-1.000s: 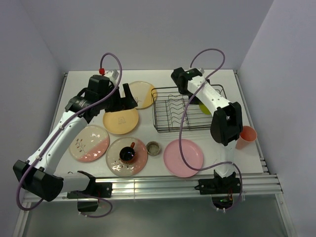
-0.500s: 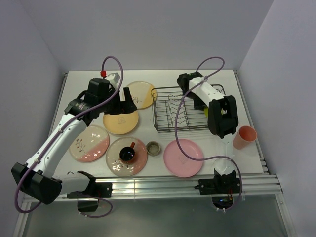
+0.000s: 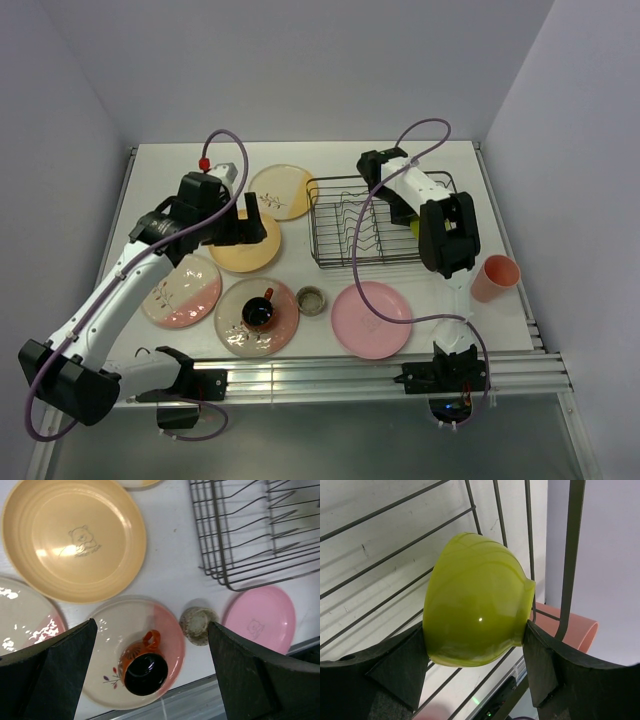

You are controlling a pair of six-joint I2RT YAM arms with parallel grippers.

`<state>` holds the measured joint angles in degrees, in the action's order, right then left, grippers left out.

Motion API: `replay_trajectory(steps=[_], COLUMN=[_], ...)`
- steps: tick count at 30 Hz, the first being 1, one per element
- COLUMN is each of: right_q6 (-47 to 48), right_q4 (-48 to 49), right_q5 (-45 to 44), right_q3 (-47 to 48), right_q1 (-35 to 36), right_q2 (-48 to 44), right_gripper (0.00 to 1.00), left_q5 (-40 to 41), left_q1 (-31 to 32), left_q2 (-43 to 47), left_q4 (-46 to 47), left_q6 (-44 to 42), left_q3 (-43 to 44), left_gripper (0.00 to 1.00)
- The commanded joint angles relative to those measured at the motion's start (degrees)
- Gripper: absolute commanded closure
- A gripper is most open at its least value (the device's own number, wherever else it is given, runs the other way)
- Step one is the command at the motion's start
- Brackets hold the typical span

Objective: Load the mixed dishes into the dish rack

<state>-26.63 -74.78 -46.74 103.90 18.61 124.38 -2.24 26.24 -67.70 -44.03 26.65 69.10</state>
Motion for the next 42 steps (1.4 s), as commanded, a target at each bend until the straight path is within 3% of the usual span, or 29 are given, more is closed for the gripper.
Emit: replay_trajectory(steps=[1, 10, 21, 28, 36, 42], right_q6=[1.2, 2.5, 2.8, 4.8, 4.2, 2.6], right_q4=[0.8, 2.4, 2.5, 4.6, 6.4, 4.8], right_q5=[-2.0, -0.6, 0.2, 5.3, 12.2, 14.0], right_q3=[2.2, 2.4, 5.6, 6.1, 3.9, 2.9], right_q1=[0.5, 0.6, 1.7, 1.8, 4.1, 7.1], right_q2=[-0.9, -1.3, -3.9, -7.0, -14.1, -23.7], right_gripper=[0.27, 0.19, 0.19, 0.18, 0.19, 0.20], left_q5=[4.9, 7.8, 7.1, 5.4, 5.1, 5.8], left_q1=[0.2, 0.2, 0.8, 2.3, 5.2, 7.8], left_q2=[1.3, 3.7, 4.1, 2.7, 0.5, -0.6], left_q4=[-2.8, -8.2, -10.7, -11.9, -11.9, -12.3], left_q6=[0.8, 3.8, 9.0, 11.8, 13.6, 15.9], left_q3=[-1.9, -7.7, -12.7, -14.7, -15.0, -16.9], left_gripper=[0.01, 0.03, 0.09, 0.10, 0.10, 0.16])
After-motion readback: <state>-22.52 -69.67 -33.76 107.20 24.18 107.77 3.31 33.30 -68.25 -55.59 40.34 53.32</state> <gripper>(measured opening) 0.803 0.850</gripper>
